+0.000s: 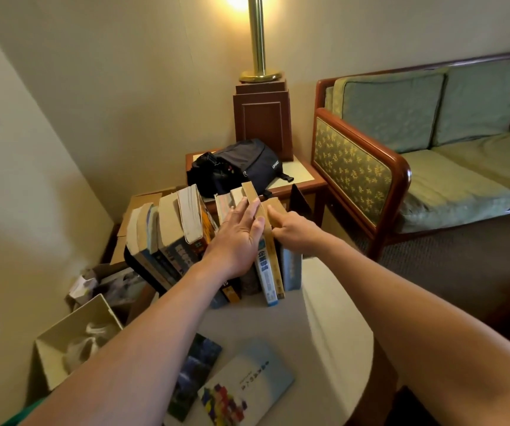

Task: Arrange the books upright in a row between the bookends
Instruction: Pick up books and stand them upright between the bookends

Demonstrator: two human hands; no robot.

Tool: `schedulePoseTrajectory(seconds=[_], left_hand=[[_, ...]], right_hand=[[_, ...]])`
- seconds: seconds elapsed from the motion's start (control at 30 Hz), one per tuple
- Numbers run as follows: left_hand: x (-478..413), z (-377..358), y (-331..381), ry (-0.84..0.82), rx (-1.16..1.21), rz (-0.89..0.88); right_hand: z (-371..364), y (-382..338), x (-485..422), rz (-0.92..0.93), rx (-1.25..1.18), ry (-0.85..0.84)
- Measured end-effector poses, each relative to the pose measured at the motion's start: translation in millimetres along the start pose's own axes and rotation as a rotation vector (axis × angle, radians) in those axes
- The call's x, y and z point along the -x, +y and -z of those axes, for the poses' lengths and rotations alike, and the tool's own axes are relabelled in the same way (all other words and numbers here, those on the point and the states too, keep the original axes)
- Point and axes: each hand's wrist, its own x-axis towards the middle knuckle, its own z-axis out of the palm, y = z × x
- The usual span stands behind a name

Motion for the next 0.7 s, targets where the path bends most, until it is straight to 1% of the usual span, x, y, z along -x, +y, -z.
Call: schedulePoseTrajectory(seconds=[0.07, 0.13, 0.5, 0.7], left_hand=[[1.3, 1.3, -0.9, 0.0, -0.005, 0.01], [2.2, 1.4, -1.4, 0.002, -0.004, 0.018], [1.0, -1.1, -1.4, 0.026, 0.008, 0.007], [0.4, -2.8, -2.7, 0.03, 0.048, 0.018]], right_hand=[[-0.7, 2.0, 3.6, -0.021, -0.218, -0.069], [-4.2, 4.6, 8.8, -0.05, -0.33, -0.077], [-25.0, 8.9, 33.3, -0.013, -0.284, 0.092], [-39.0, 8.2, 66.8, 0.042, -0.265, 0.226]])
